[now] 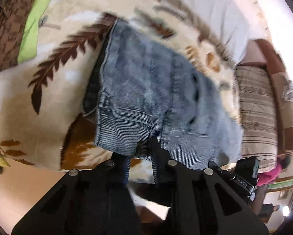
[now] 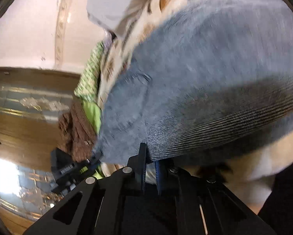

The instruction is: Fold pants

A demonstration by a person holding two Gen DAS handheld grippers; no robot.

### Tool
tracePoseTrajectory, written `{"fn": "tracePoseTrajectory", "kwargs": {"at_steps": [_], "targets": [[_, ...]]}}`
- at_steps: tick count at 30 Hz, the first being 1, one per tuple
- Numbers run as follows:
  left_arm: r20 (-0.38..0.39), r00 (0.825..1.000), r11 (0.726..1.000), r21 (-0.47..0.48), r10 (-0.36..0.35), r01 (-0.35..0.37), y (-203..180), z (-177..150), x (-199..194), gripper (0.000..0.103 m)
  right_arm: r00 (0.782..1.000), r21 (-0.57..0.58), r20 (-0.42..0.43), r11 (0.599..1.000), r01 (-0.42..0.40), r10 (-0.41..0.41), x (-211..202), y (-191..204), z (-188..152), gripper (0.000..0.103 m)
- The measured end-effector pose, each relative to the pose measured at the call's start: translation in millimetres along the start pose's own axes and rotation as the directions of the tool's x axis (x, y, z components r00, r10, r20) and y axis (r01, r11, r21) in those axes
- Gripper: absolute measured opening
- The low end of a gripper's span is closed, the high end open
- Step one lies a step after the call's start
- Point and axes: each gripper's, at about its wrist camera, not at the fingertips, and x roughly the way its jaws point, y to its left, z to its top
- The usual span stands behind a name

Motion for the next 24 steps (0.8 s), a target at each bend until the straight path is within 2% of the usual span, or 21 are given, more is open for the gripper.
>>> {"fn": "tracePoseTrajectory", "kwargs": {"at_steps": [2,4,7,8,9,10,11,13,15,17,18,20,21,24], "targets": [[-0.036,0.999,0.999,-0.042,0.003,-0.004,7,-1,12,0.017,1.0,0.039,-0.027,0.999,0.01,-0.009,11,-12,1,0.011],[-0.035,0.999,0.999,-0.049,-0.011,0.009,9,-2,9,0.018,1.0,0.053,-0.02,0.999,-0.003,0.005,8,-14,2,0.011],[-0.016,1.0,1.0,0.001,-0.016,0.016,6,-5,-7,0.023,0.999,-0.035,0.006,0.998,0.048,-0.047,-20,-2,3,0.024],[-0.013,1.0,1.0,0.015,-0.026,0.026,5,-7,-12,0.027,0.998,-0.056,0.025,0.996,0.066,-0.065,-34,-1,4,0.032],[-0.014,0.999,0.999,0.024,-0.049,0.049,5,-10,-18,0.035,0.995,-0.068,0.059,0.994,0.088,-0.084,-52,-2,6,0.038],[-0.017,0.997,0.997,0.025,-0.076,0.077,3,-11,-20,0.041,0.989,-0.075,0.101,0.991,0.111,-0.104,-71,-5,8,0.039],[-0.02,0.995,0.994,0.026,-0.102,0.102,2,-13,-23,0.049,0.976,-0.072,0.171,0.986,0.149,-0.135,-101,-11,13,0.04],[-0.023,0.992,0.991,0.046,-0.126,0.127,-5,-16,-27,0.05,0.944,-0.042,0.273,0.978,0.203,-0.184,-145,-26,24,0.044],[-0.025,0.992,0.99,0.075,-0.122,0.123,-16,-16,-25,0.054,0.884,0.032,0.392,0.964,0.265,-0.256,-195,-46,44,0.051],[-0.026,0.995,0.992,0.078,-0.094,0.095,-23,-12,-16,0.057,0.815,0.102,0.48,0.944,0.315,-0.324,-234,-65,66,0.053],[-0.034,0.996,0.994,0.061,-0.086,0.088,-25,-9,-9,0.057,0.788,0.135,0.506,0.935,0.328,-0.35,-247,-74,79,0.055],[-0.055,0.995,0.996,0.024,-0.081,0.083,-26,-3,4,0.058,0.767,0.184,0.523,0.928,0.325,-0.372,-261,-90,103,0.059],[-0.058,0.996,0.998,0.008,-0.068,0.068,-27,0,9,0.061,0.769,0.198,0.512,0.924,0.328,-0.383,-259,-96,115,0.063],[-0.058,0.998,0.999,-0.002,-0.033,0.033,-31,2,16,0.063,0.752,0.22,0.488,0.896,0.385,-0.443,-251,-108,145,0.063]]}}
